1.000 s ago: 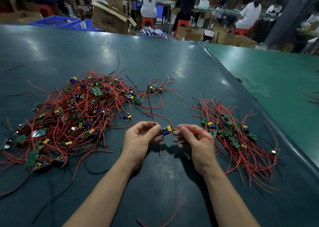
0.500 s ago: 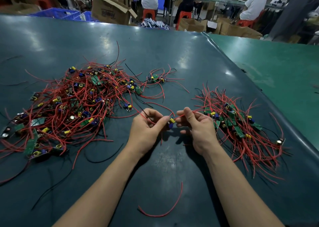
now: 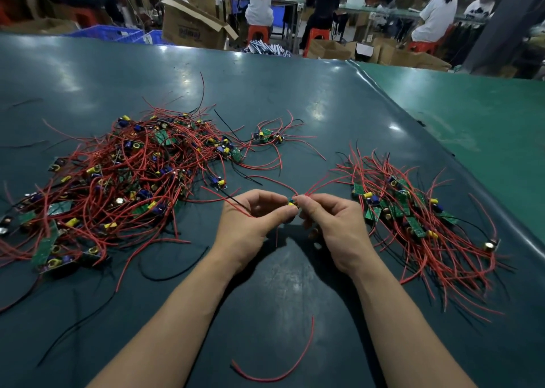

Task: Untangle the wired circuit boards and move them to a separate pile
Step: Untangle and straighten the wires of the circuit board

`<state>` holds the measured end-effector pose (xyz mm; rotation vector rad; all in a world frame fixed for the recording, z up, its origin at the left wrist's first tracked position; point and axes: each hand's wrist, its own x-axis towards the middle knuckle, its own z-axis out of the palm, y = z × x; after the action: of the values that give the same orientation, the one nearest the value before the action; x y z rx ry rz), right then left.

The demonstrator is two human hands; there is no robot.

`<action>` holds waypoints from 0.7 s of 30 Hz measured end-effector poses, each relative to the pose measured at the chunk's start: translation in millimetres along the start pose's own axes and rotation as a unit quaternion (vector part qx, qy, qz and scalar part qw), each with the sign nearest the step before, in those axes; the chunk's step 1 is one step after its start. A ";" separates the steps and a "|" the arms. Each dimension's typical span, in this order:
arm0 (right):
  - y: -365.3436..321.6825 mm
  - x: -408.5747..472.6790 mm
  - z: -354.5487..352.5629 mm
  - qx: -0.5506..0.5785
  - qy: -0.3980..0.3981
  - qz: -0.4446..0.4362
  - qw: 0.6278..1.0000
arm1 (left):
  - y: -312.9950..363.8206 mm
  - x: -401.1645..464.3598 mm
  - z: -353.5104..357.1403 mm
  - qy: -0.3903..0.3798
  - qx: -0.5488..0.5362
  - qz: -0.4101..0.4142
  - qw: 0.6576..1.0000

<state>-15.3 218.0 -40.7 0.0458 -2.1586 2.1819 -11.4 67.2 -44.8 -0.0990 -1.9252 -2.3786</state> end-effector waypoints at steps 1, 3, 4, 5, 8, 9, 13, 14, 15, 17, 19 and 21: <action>1.4 0.3 0.4 0.004 0.010 0.003 1.000 | 0.0 0.0 -0.3 -0.006 -0.001 0.000 1.000; 2.4 2.2 1.4 0.033 0.041 0.006 0.999 | -0.1 0.8 -2.3 -0.014 -0.013 -0.004 1.000; 2.6 3.9 1.7 0.053 0.067 0.008 0.996 | 0.1 1.3 -3.7 -0.018 -0.017 -0.009 1.000; 3.1 6.4 1.8 0.077 0.096 0.008 0.992 | 0.4 2.0 -5.1 -0.022 -0.019 -0.014 0.999; 2.9 13.3 1.2 0.157 0.168 0.009 0.973 | 1.7 3.9 -8.1 -0.040 -0.030 -0.036 0.998; 2.3 15.6 -0.6 0.181 0.189 0.009 0.965 | 2.3 4.4 -8.7 -0.043 -0.040 -0.045 0.997; -1.1 22.4 -12.7 0.253 0.263 -0.004 0.931 | 5.6 6.8 -11.8 -0.044 -0.070 -0.075 0.994; -1.1 22.7 -13.1 0.258 0.273 -0.007 0.927 | 6.1 7.2 -12.0 -0.043 -0.079 -0.080 0.993; -0.5 22.6 -12.5 0.260 0.280 -0.011 0.924 | 6.8 7.6 -11.3 -0.042 -0.088 -0.085 0.992; 1.1 22.5 -12.4 0.269 0.304 -0.021 0.914 | 8.8 8.5 -8.7 -0.031 -0.115 -0.091 0.989; -0.3 23.8 -18.2 0.287 0.350 -0.033 0.891 | 9.7 13.2 -9.3 0.018 -0.164 -0.093 0.982; -3.0 25.4 -24.3 0.271 0.376 -0.055 0.884 | 9.9 20.5 -13.7 0.089 -0.198 -0.085 0.972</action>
<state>-39.7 243.1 -36.1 -0.5357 -1.0835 2.1503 -30.8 51.4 -35.9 0.2595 -1.4151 -2.7424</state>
